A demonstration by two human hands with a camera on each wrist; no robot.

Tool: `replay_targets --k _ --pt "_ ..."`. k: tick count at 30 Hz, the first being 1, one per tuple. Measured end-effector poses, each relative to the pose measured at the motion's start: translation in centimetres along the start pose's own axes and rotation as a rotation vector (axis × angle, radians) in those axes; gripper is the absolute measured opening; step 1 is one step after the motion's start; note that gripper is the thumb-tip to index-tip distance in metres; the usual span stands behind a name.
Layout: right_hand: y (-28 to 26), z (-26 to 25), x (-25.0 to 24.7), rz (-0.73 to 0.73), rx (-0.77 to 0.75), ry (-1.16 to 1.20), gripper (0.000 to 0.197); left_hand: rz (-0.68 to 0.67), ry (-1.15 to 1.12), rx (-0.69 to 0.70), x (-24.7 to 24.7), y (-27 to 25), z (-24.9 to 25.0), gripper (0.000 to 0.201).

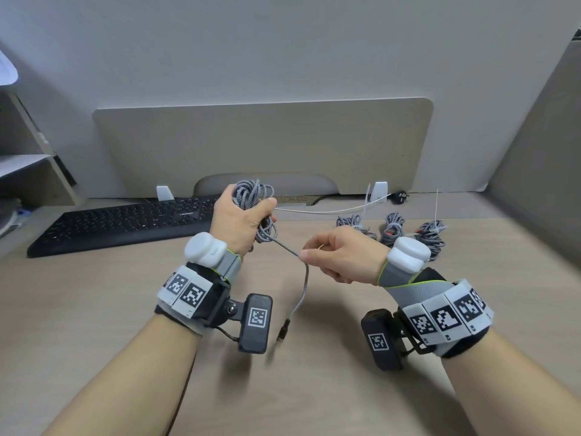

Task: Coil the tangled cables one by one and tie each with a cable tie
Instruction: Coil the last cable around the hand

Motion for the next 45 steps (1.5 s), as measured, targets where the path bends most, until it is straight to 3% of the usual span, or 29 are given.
replay_targets --k 7,14,21,27,35,40,45 --pt "-0.1 0.0 0.6 -0.063 0.031 -0.044 0.011 -0.033 -0.054 -0.019 0.7 -0.7 0.0 0.025" --pt "0.0 0.6 -0.5 0.021 0.042 0.051 0.016 -0.036 -0.221 -0.062 0.3 -0.5 1.0 0.017" --pt "0.1 0.5 -0.6 -0.001 0.03 0.014 0.013 -0.044 -0.216 -0.027 0.2 -0.8 1.7 0.019" --pt "0.1 0.3 -1.2 0.116 -0.013 -0.03 0.015 -0.298 0.0 -0.103 2.1 -2.4 1.5 0.025" --pt "-0.3 0.0 -2.2 0.148 0.013 -0.068 0.026 -0.527 0.276 -0.192 3.9 -4.4 0.3 0.042" --pt "-0.4 -0.1 -2.2 0.165 -0.02 -0.031 0.029 -0.473 0.247 -0.207 4.2 -4.5 0.2 0.036" --pt "-0.1 0.1 -2.2 0.156 0.007 0.023 0.026 -0.292 0.122 -0.172 3.0 -3.3 0.6 0.024"
Point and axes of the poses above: each hand's wrist, its own y-axis towards the middle knuckle, its own x-axis out of the palm, z = x × y, the point moved 2 cm from there along y, towards the middle knuckle, and after that the axes turned 12 degrees about -x, right-handed, at the moved point
